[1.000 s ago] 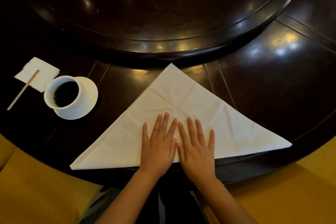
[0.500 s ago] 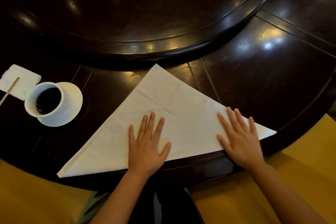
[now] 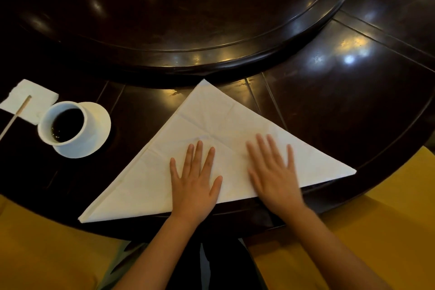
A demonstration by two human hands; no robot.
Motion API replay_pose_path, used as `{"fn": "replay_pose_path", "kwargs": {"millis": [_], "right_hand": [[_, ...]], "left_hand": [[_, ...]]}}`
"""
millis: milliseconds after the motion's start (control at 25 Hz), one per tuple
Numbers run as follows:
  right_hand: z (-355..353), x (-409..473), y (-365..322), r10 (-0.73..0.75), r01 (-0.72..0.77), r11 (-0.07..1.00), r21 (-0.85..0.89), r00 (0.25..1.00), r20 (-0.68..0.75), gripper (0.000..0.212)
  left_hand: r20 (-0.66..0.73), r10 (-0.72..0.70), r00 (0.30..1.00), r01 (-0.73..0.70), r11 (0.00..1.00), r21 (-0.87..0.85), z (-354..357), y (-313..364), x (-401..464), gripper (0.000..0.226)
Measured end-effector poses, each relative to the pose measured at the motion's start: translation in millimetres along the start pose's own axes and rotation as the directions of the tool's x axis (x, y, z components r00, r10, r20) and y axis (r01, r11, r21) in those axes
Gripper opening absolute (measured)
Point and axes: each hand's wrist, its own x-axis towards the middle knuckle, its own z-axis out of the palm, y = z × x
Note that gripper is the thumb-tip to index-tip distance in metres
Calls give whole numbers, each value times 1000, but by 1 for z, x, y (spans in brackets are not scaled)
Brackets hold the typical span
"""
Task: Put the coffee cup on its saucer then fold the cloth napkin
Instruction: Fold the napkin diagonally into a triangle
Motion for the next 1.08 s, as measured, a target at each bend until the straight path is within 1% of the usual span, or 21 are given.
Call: {"fn": "replay_pose_path", "kwargs": {"millis": [40, 80, 240, 400, 480, 600, 720, 800, 880, 920, 960, 1040, 1080], "right_hand": [[6, 6, -20, -49, 48, 999, 20, 998, 26, 56], [11, 11, -32, -60, 58, 998, 37, 997, 49, 56], [20, 15, -33, -58, 57, 998, 7, 997, 58, 58], [23, 16, -32, -73, 72, 997, 8, 995, 67, 60], [24, 15, -32, -72, 71, 997, 8, 995, 67, 61], [24, 15, -31, -80, 80, 997, 2, 994, 69, 62], [22, 16, -32, -78, 77, 997, 14, 994, 77, 63], [20, 15, -34, -71, 69, 997, 21, 994, 83, 64], [18, 22, -43, -126, 124, 992, 25, 989, 78, 64], [17, 31, -48, -178, 177, 984, 18, 981, 78, 63], [17, 44, -52, -227, 227, 974, 4, 970, 90, 61], [15, 81, -56, -287, 292, 956, -16, 949, 132, 56], [14, 102, -54, -310, 315, 949, -16, 939, 150, 55]], "left_hand": [[-3, -18, 1000, 18, 1000, 4, 0, 3, -1, 72], [-3, -26, 1000, 26, 1000, -1, 0, 4, -1, 70], [12, 31, 999, -31, 1000, 4, -4, -12, -4, 63], [-6, -43, 999, 42, 998, -54, -5, -68, -19, 63], [-16, -38, 999, 37, 997, -62, -3, -100, -30, 62], [-2, -45, 999, 45, 999, -28, -2, -142, -46, 60], [16, -78, 997, 78, 997, 13, -7, -167, -61, 61], [-40, -158, 987, 158, 987, -2, -10, -160, -62, 65], [-120, -236, 964, 227, 970, -86, -14, -126, -46, 65], [-128, -231, 964, 214, 967, -138, -15, -101, -32, 66], [-121, -197, 973, 177, 971, -159, -15, -75, -19, 67], [-82, -116, 990, 110, 991, -79, -9, -33, -1, 68], [-46, -107, 993, 106, 994, -28, -7, -23, 4, 69]]}}
